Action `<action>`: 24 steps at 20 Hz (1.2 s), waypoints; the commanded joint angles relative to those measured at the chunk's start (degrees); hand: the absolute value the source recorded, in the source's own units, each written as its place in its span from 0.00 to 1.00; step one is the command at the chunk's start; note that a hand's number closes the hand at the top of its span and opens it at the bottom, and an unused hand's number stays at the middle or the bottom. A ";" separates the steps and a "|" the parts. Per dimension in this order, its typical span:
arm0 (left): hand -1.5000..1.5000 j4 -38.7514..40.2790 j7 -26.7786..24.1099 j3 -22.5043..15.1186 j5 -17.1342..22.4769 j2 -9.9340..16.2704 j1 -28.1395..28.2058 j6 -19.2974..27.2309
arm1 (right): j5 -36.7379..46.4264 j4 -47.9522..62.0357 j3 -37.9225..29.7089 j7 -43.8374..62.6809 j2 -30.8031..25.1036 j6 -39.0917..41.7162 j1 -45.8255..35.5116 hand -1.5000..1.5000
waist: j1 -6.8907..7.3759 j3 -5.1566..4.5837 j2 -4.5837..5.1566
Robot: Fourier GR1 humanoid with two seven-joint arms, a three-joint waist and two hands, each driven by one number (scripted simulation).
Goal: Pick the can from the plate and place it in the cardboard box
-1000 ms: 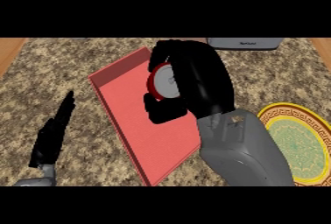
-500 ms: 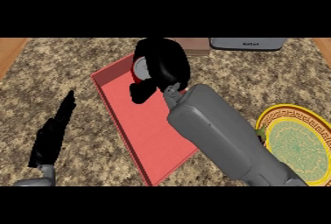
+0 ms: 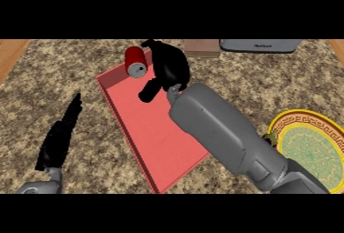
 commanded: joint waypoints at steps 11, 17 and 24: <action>0.50 -5.26 3.44 0.70 0.53 0.52 2.03 -0.46 | -13.63 -5.89 -16.42 -17.03 -1.35 -20.91 4.31 0.00 | -1.62 0.14 -0.46; 0.50 -4.23 1.03 2.34 1.35 0.91 4.21 -0.74 | -15.26 -11.39 -22.57 -19.18 -7.71 -21.69 10.28 0.00 | -2.47 0.06 -0.69; 0.50 -3.78 2.63 1.35 -0.11 -0.49 2.32 0.43 | -22.56 -25.24 -29.38 -21.88 -18.83 -12.01 25.82 0.00 | -3.55 0.09 -0.76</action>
